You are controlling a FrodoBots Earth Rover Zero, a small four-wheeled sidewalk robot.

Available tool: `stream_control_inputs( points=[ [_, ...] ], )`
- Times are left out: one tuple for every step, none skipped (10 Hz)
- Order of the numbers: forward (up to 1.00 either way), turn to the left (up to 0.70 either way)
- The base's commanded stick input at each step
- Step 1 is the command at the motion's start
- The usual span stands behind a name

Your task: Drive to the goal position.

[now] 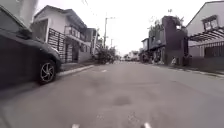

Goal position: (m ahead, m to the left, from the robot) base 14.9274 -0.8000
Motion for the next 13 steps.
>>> stream_control_inputs(
  points=[
    [0.70,0.02],
    [0.70,0.00],
    [0.70,0.00],
    [0.70,0.00],
    [0.70,0.00],
    [0.70,0.00],
    [0.70,0.00],
    [0.70,0.00],
    [0.70,0.00],
    [0.70,0.00],
    [0.70,0.00],
    [0.70,0.00],
    [0.70,0.00]
  ],
)
